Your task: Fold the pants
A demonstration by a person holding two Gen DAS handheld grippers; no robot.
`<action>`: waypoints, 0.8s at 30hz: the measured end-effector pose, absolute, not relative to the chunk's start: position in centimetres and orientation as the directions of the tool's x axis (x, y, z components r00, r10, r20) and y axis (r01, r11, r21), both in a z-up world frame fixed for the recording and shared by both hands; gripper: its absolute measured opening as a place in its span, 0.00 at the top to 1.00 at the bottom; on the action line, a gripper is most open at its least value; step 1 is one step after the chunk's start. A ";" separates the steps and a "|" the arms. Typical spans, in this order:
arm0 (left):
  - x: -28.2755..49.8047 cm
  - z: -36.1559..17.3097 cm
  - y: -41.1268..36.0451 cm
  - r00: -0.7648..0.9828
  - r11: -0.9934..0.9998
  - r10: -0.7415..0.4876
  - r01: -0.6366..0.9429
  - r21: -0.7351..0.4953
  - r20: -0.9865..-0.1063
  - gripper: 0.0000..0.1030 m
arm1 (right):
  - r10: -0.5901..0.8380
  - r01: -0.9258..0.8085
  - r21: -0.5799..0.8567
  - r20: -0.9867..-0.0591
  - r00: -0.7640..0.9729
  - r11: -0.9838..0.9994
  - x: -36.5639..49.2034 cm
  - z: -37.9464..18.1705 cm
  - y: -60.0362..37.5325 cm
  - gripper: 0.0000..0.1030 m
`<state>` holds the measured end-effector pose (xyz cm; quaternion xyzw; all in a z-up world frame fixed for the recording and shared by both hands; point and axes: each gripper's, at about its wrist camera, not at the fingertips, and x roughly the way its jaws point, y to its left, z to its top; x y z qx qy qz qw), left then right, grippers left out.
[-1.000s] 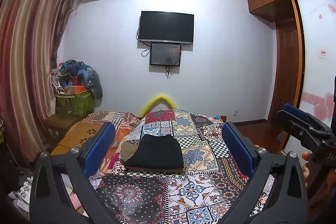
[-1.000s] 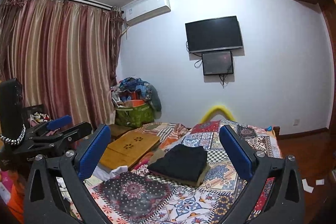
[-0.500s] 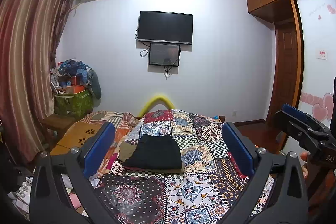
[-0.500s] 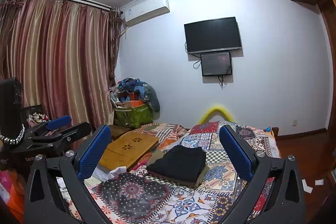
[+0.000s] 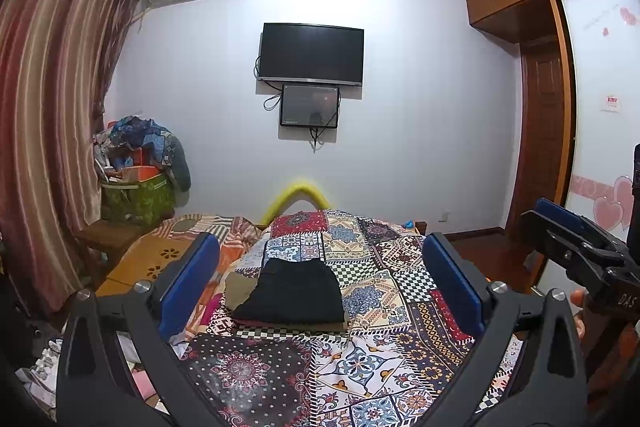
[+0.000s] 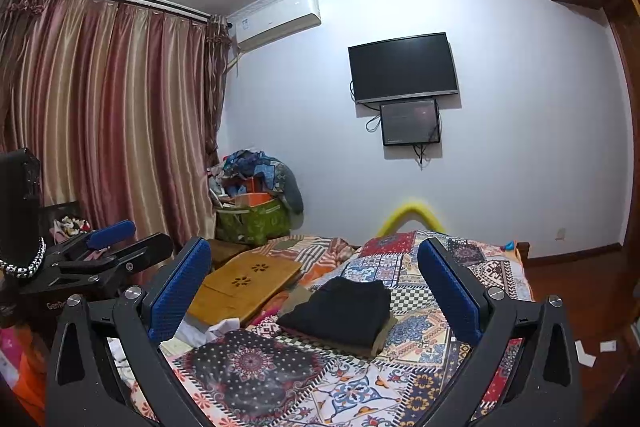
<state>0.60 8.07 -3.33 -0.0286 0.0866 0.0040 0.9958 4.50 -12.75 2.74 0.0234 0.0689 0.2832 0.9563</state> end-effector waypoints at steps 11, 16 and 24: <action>0.7 -3.3 7.9 0.985 0.999 -0.003 -0.007 -0.052 -0.174 0.00 | 0.541 -0.534 0.083 -0.120 0.833 0.841 4.6 2.7 -13.0 0.00; 0.7 -3.4 7.7 0.985 0.999 -0.004 -0.004 -0.048 -0.174 0.00 | 0.538 -0.531 0.084 -0.124 0.834 0.843 4.7 2.8 -13.1 0.00; 0.9 -3.3 7.7 0.984 0.999 -0.012 0.005 -0.044 -0.180 0.00 | 0.533 -0.526 0.087 -0.123 0.837 0.846 4.8 2.8 -13.2 0.00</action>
